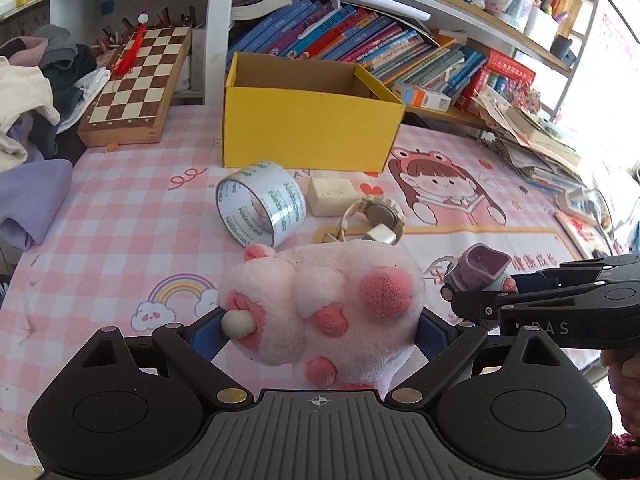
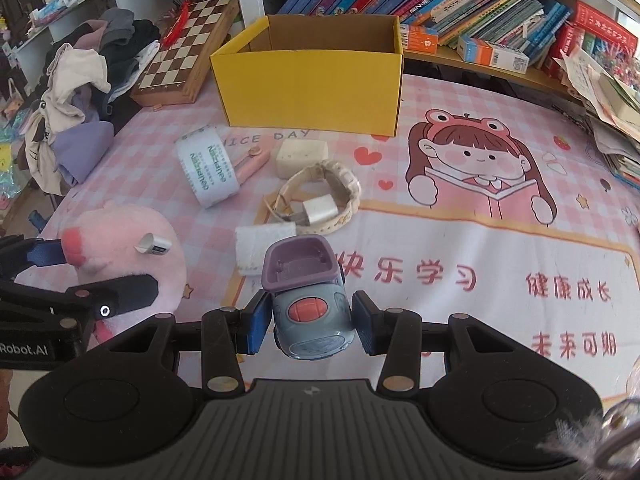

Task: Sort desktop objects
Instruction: 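Lift the pink pig with the left tool while the right tool lifts the toy car, then carry the pig and car into the yellow box and open both tools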

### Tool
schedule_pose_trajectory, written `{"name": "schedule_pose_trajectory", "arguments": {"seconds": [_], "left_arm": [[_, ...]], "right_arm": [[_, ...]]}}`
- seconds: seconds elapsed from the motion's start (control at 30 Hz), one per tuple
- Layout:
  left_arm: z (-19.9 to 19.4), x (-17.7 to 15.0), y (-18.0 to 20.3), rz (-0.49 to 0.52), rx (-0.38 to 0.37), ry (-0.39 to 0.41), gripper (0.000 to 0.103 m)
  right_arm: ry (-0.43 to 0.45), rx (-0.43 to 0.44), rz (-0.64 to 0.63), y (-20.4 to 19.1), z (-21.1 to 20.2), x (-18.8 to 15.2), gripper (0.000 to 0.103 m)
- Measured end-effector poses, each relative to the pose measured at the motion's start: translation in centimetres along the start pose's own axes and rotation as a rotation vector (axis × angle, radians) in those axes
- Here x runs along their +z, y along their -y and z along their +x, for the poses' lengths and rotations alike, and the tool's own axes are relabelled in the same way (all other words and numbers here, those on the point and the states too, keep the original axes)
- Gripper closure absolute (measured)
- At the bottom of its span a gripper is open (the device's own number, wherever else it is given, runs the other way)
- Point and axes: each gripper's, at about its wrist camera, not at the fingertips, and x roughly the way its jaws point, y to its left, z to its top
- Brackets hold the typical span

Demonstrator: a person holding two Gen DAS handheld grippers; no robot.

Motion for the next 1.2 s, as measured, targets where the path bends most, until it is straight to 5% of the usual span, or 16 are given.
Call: {"name": "schedule_pose_trajectory", "arguments": {"seconds": [0.53, 1.2], "left_arm": [[1.7, 4.8, 2.2, 0.102, 0.037, 0.01, 0.008], [4.2, 13.8, 2.9, 0.22, 0.093, 0.045, 0.008]], "right_arm": [[-0.04, 0.112, -0.159, 2.6, 1.3, 5.8, 0.061], [0.124, 0.157, -0.29, 6.3, 2.3, 16.8, 0.061]]}}
